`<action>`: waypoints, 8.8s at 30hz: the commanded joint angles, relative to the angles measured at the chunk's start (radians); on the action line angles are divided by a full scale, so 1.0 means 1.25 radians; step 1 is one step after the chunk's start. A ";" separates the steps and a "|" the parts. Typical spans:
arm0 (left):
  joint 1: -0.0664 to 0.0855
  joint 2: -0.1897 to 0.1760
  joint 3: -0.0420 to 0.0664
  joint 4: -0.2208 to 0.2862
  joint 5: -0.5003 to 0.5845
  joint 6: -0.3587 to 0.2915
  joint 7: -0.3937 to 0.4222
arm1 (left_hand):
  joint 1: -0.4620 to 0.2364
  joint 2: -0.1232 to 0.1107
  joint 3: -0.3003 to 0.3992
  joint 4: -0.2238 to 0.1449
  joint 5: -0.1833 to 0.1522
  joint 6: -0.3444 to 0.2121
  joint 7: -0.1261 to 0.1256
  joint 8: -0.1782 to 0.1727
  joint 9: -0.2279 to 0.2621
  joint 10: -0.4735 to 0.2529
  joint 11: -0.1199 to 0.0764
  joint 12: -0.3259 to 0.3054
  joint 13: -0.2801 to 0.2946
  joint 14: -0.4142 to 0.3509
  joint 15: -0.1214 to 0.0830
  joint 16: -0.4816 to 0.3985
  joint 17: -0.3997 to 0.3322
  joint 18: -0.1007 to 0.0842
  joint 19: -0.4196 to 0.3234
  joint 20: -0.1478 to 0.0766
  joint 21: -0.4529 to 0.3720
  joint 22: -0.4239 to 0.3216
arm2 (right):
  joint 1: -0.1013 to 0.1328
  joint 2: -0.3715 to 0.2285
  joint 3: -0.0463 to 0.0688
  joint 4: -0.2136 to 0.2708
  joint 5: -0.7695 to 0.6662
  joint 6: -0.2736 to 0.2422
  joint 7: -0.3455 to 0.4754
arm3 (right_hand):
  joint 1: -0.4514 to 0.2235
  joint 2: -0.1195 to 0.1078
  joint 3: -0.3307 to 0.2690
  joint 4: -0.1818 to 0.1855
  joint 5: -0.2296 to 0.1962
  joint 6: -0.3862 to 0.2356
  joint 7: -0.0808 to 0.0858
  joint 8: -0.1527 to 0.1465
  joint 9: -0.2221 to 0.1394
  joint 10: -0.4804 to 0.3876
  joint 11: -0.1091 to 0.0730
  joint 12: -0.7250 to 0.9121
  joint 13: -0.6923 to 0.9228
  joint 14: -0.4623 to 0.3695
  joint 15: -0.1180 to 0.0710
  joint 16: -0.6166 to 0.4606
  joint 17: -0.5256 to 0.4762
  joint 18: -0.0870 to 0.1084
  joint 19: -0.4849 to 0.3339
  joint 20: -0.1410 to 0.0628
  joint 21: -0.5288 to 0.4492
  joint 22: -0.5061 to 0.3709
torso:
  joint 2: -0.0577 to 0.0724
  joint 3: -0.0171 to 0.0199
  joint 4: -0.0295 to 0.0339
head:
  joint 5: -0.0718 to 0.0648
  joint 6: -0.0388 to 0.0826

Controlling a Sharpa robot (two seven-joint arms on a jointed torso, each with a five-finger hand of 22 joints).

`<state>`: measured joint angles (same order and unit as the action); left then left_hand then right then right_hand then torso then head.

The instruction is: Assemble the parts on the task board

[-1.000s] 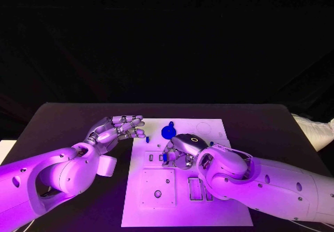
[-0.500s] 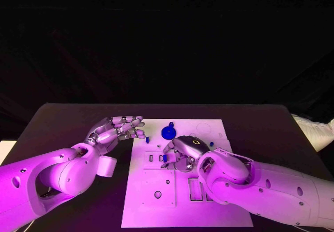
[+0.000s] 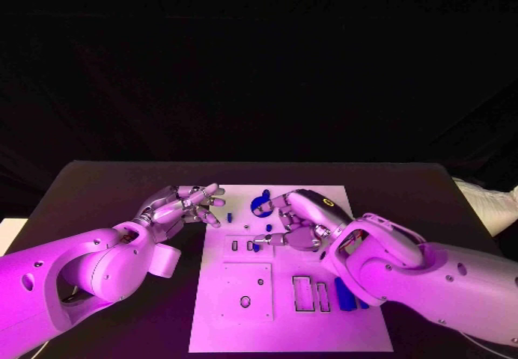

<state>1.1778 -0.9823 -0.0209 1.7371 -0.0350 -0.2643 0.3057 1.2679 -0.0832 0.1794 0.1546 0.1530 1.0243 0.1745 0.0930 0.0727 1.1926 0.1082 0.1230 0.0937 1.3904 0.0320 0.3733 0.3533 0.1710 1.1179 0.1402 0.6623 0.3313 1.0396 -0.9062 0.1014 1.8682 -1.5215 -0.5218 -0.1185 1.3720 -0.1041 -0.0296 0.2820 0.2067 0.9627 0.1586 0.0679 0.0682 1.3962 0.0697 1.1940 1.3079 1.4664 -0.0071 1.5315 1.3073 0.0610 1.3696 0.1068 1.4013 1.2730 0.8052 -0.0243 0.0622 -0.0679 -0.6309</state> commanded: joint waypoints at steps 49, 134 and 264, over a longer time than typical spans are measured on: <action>0.103 0.336 0.002 -0.209 -0.790 0.347 -0.846 | -0.076 0.136 -0.299 0.108 -0.070 -0.052 -0.101 0.405 0.336 0.122 -0.103 0.885 0.837 0.144 -0.087 0.958 0.974 -0.106 0.292 -0.084 0.656 0.852 | 0.089 -0.102 -0.001 -0.062 0.463 -0.082 0.164 | 0.055 0.031 -0.001 -0.025 0.064 0.023 -0.010 0.012 0.006 -0.023 -0.009 -0.034 -0.024 0.055 -0.004 -0.029 0.094 0.018 -0.037 -0.007 -0.039 -0.055 | -0.038 0.0149 -0.0129 | 0.017 -0.027; 0.104 0.305 -0.003 -0.166 -0.707 0.173 -0.802 | 0.015 -0.053 0.414 -0.023 -0.012 -0.101 -0.106 0.441 0.488 0.141 -0.111 0.890 0.856 0.144 -0.093 0.958 0.974 -0.110 0.300 -0.090 0.663 0.885 | 0.079 -0.085 -0.009 -0.096 0.442 -0.032 0.116 | 0.054 0.037 -0.016 -0.022 0.109 0.026 -0.012 0.014 0.006 -0.020 -0.011 -0.030 -0.026 0.056 -0.006 -0.032 0.091 0.018 -0.036 -0.009 -0.044 -0.058 | -0.038 0.0163 -0.0087 | 0.022 -0.042; 0.062 0.319 -0.004 -0.208 -0.870 0.302 -0.843 | -0.246 -0.042 0.065 0.109 -0.021 0.003 -0.139 0.439 0.487 0.199 -0.137 0.950 0.927 0.144 -0.113 0.958 0.974 -0.123 0.334 -0.109 0.692 0.943 | 0.074 -0.087 -0.012 -0.092 0.436 -0.027 0.099 | 0.042 0.039 -0.029 -0.011 0.117 0.024 -0.012 0.013 0.006 -0.024 -0.010 -0.038 -0.034 0.055 -0.006 -0.037 0.086 0.020 -0.041 -0.010 -0.050 -0.067 | -0.038 0.0257 0.0023 | 0.027 -0.049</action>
<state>1.2569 -0.5806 -0.0247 1.4771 -1.1195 0.0938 -0.6908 0.9601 -0.1449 0.2653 0.2910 0.1304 1.0201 -0.0006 0.6381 0.6804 1.4366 -0.0624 1.3071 1.2518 1.4655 -0.1020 1.5677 1.3078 0.0283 1.4648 0.0102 1.5220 1.3074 1.1321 -1.0153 0.0864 1.7537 -0.9709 -0.5699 0.0075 1.4287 -0.0601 -0.0620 0.2676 0.3484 0.9896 0.1465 0.0808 0.0753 1.3700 0.0611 1.1517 1.2647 1.4664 -0.0072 1.4891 1.3076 0.0768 1.3248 0.0948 1.3418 1.1904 0.7570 0.0080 0.0644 -0.0340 -0.6920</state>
